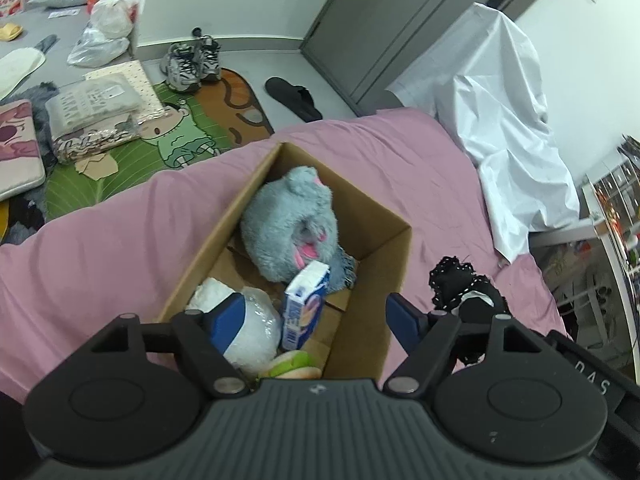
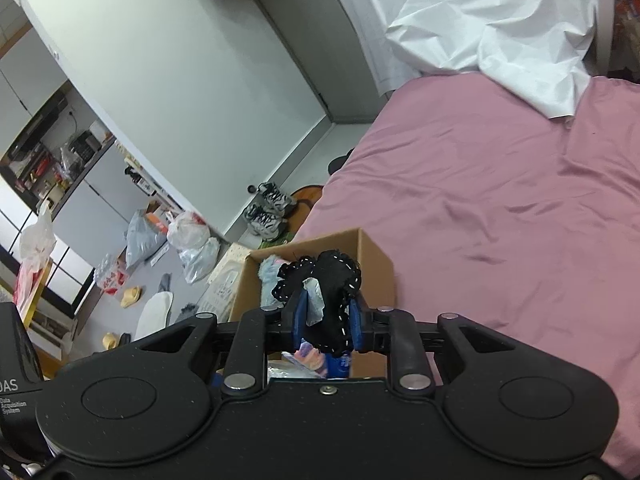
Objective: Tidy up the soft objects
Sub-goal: 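Open the left tool to drop the hamburger while the right tool drops the pouch into the box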
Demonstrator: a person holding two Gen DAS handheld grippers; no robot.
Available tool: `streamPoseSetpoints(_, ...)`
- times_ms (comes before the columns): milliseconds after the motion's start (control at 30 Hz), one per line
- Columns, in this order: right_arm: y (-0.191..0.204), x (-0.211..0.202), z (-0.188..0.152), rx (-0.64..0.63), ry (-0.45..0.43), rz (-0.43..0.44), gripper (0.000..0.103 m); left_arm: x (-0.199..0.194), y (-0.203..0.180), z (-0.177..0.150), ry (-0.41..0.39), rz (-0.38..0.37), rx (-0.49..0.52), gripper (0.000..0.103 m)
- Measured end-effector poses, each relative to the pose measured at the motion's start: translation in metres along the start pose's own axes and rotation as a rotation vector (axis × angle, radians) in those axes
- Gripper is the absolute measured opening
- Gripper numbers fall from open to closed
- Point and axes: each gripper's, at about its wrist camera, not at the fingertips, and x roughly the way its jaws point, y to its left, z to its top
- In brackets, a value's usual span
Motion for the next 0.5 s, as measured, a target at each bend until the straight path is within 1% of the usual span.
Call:
streamPoseSetpoints(100,0.005,0.009,-0.001,0.006,0.017,0.006,0.026,0.002,0.003,0.002,-0.001,0.014,-0.014,0.078)
streamPoseSetpoints(133,0.004,0.012,0.0,0.018,0.022,0.016,0.031,0.003,0.005,0.003,-0.002,0.015,-0.017,0.078)
streamPoseSetpoints(167,0.004,0.015,-0.001,0.033,0.029,0.031,0.048,0.003,0.005,0.003,-0.003,0.015,-0.021,0.078)
streamPoseSetpoints(200,0.003,0.016,-0.001,0.041,0.029,0.026,0.059,0.004,0.006,0.004,-0.005,0.015,-0.024,0.079)
streamPoseSetpoints(233,0.003,0.016,-0.001,0.04,0.021,0.017,0.06,0.004,0.008,0.004,-0.009,0.016,-0.027,0.08)
streamPoseSetpoints(300,0.001,0.014,-0.002,0.03,0.019,0.005,0.06,0.004,0.008,0.004,-0.016,0.022,-0.028,0.086)
streamPoseSetpoints(433,-0.006,0.01,-0.003,0.053,0.018,-0.019,0.062,0.004,0.006,0.004,-0.019,0.026,-0.015,0.09)
streamPoseSetpoints(500,-0.01,0.007,-0.004,0.064,0.016,-0.034,0.064,0.004,0.003,0.003,-0.007,0.027,-0.002,0.091)
